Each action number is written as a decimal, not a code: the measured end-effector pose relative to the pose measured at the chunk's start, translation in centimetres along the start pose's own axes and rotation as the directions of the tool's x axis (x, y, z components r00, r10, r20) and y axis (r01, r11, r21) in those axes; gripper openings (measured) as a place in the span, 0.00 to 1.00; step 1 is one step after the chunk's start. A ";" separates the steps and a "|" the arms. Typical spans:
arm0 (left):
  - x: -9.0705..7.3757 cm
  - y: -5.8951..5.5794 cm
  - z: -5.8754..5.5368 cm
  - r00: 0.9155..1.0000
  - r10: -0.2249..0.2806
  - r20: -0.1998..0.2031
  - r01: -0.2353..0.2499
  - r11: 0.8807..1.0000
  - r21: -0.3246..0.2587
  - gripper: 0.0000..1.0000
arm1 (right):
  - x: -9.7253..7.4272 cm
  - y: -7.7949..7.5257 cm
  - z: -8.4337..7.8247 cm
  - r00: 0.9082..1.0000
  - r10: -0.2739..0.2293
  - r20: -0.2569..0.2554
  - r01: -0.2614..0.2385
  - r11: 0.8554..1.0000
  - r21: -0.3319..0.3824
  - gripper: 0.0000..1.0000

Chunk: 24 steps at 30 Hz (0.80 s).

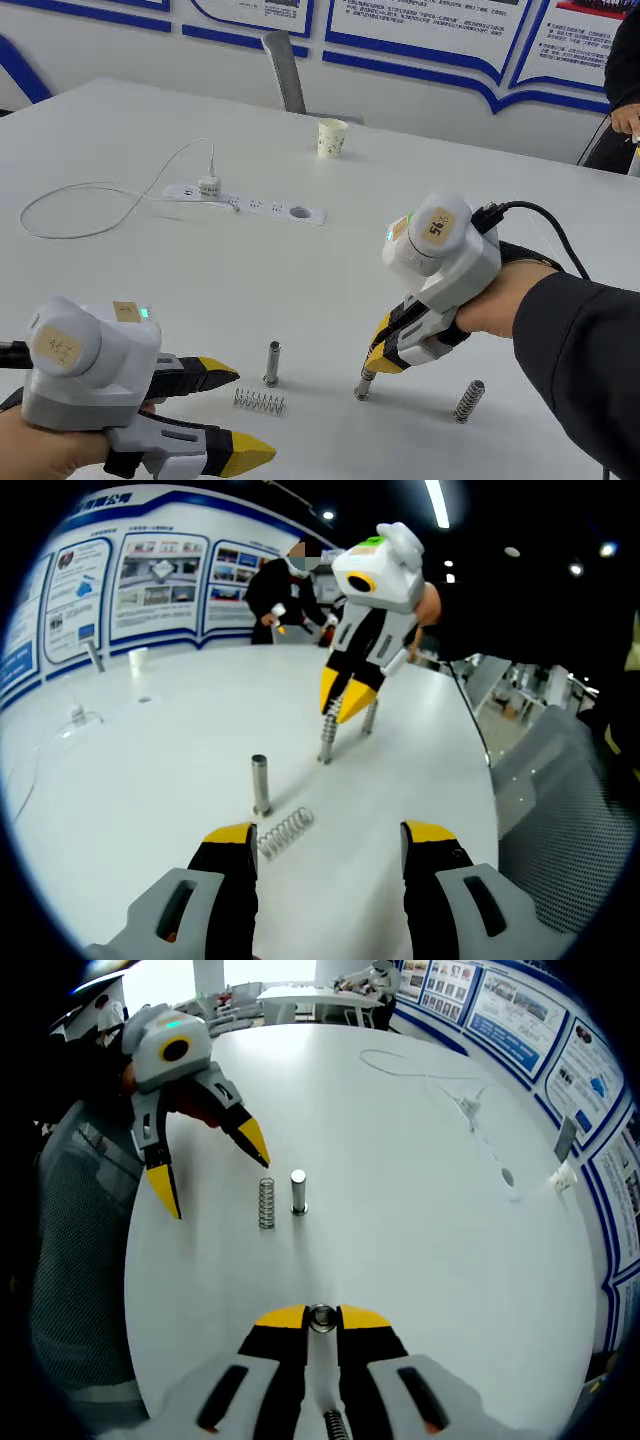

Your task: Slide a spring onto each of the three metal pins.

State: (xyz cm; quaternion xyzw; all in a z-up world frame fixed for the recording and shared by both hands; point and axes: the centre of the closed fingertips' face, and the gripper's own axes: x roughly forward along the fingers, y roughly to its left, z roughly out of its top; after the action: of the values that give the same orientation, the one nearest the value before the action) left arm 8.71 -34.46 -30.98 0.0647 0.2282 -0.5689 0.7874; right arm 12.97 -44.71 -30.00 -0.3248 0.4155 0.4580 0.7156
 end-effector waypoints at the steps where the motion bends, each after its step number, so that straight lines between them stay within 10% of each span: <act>1: 0.0 0.0 0.0 1.000 0.000 0.000 0.000 1.000 0.000 0.59 | 0.1 0.0 0.0 1.000 0.003 0.001 -0.003 1.000 0.006 0.12; 24: 0.0 0.1 0.0 1.000 0.001 -0.001 -0.001 1.000 -0.005 0.58 | 1.8 0.3 -1.3 0.999 0.015 -0.037 -0.014 1.000 0.024 0.12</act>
State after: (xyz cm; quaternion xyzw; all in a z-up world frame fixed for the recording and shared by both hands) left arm 8.78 -34.40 -31.02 0.0632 0.2299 -0.5678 0.7878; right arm 12.76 -44.96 -32.21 -0.3216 0.4364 0.4519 0.7084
